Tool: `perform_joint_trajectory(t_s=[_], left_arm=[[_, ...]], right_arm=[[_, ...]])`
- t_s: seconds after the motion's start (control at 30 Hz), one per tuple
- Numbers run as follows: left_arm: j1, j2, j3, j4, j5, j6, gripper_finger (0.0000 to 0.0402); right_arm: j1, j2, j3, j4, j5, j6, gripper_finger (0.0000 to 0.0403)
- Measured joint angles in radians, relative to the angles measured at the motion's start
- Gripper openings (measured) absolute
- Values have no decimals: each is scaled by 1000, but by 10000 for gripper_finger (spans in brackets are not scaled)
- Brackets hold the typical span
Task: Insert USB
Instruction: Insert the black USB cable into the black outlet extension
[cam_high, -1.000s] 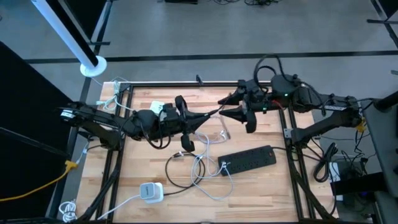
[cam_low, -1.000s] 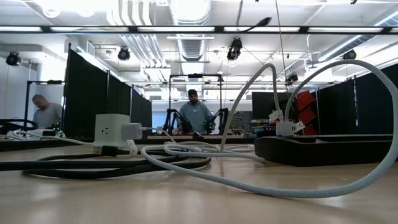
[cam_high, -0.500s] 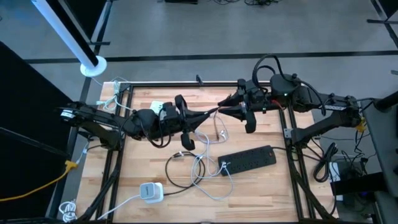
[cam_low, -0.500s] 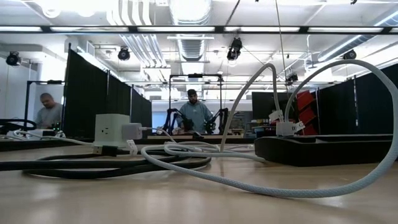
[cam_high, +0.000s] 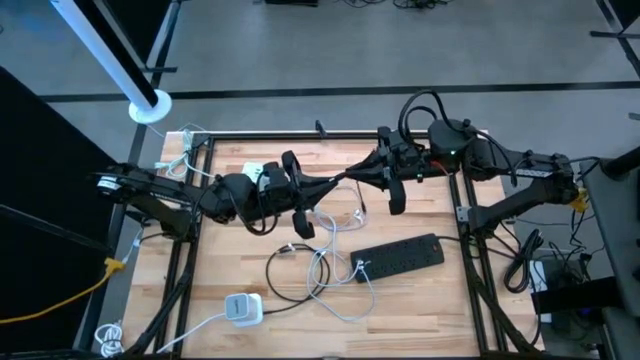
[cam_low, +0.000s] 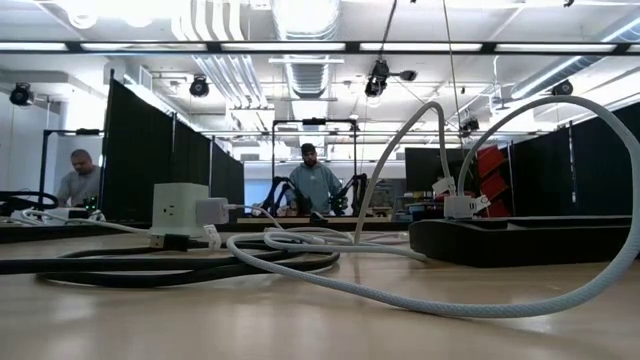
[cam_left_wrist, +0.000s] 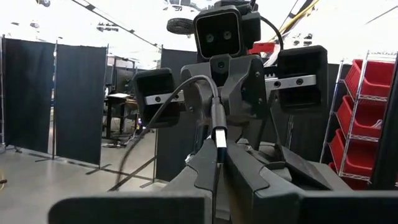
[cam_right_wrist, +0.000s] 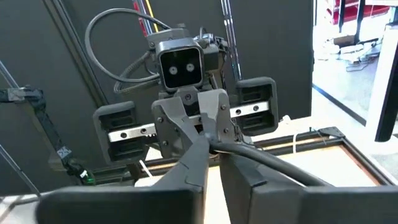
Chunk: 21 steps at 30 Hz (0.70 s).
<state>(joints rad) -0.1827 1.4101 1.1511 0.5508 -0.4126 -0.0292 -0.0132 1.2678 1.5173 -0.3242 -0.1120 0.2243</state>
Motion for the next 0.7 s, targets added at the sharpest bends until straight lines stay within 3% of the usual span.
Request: perform_joint_trajectory(t_s=[0.3,0.53,0.7], left_arm=[[2,0,0,-36,0,9,14],[2,-22,-1,-135,0,23,99],[1,-67,-1,-375,0,23,157]], right_arm=[[0,-3,0,-23,1,0,4],[0,-19,0,-39,0,-8,4],[1,-39,0,-143,7,-5,3]])
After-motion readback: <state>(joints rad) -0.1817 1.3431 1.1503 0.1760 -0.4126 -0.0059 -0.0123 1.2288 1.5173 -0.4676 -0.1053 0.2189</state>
